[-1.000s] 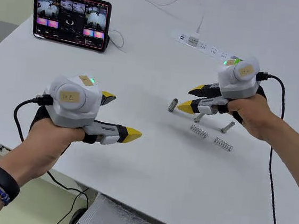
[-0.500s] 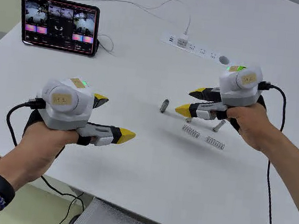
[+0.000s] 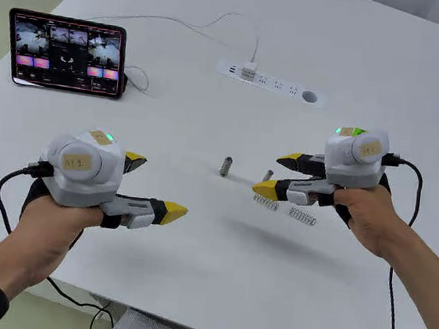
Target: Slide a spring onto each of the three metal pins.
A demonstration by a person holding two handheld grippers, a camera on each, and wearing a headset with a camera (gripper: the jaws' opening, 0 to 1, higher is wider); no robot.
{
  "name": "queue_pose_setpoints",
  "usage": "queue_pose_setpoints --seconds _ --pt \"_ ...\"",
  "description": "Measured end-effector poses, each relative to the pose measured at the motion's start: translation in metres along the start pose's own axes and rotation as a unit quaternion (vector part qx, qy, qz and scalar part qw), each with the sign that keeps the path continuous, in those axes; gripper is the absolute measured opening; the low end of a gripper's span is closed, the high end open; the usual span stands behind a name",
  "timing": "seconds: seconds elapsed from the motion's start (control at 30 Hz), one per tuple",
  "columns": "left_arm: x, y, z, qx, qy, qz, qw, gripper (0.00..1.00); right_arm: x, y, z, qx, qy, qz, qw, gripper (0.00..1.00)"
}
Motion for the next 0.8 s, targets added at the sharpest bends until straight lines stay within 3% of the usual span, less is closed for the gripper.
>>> queue_pose_setpoints --seconds 0.37,0.8 --pt "0.0 0.005 -0.008 0.001 -0.007 -0.007 1.0 0.73 0.005 -0.02 0.023 0.018 -0.018 -0.025 0.9994 0.6" --pt "0.004 0.01 -0.015 0.003 -0.015 -0.013 0.9998 0.74 0.001 -0.04 0.038 0.033 -0.038 -0.048 0.9976 0.66"
Point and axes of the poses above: the centre of the closed fingertips' face, and the gripper's own axes: z roughly backward along the fingers, x roughly to its right, y roughly out of its top, the point moved 3 cm from there along z, roughly backward along the fingers, and after that the axes turned 15 degrees about -z, right-handed, at the moved point
